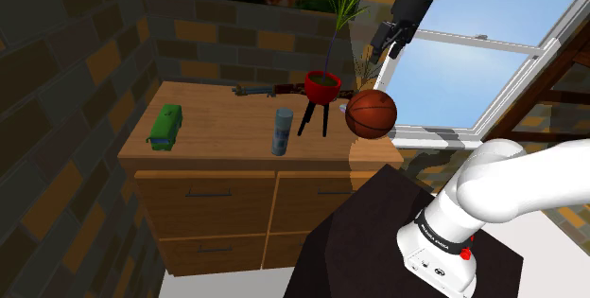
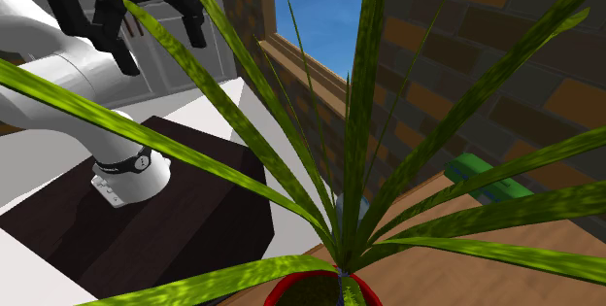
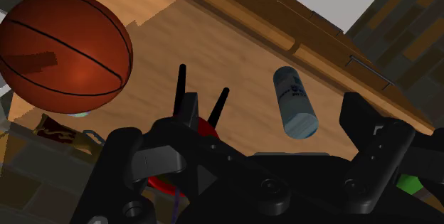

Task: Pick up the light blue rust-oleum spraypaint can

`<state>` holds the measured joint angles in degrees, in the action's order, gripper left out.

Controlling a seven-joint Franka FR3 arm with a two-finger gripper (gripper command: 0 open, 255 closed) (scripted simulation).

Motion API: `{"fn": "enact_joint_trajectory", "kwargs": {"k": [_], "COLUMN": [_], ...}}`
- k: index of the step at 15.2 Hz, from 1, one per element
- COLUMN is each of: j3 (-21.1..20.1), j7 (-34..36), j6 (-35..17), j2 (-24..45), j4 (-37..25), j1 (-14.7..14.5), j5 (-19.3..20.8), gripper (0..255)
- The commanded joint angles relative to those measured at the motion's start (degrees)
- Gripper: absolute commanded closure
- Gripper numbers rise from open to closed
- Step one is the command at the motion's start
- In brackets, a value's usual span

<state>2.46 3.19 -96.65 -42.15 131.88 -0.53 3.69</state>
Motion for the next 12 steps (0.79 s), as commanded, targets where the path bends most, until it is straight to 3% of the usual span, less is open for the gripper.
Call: {"fn": "enact_joint_trajectory", "kwargs": {"k": [1, 12], "j3": [0.0, -1.4], "j7": [0.0, 4.1], "j6": [0.0, -16.0], "j2": [0.0, 19.0], "j4": [0.0, 0.4], "j1": [0.0, -1.5], "j5": [0.0, -3.3], "gripper": [0, 0]}}
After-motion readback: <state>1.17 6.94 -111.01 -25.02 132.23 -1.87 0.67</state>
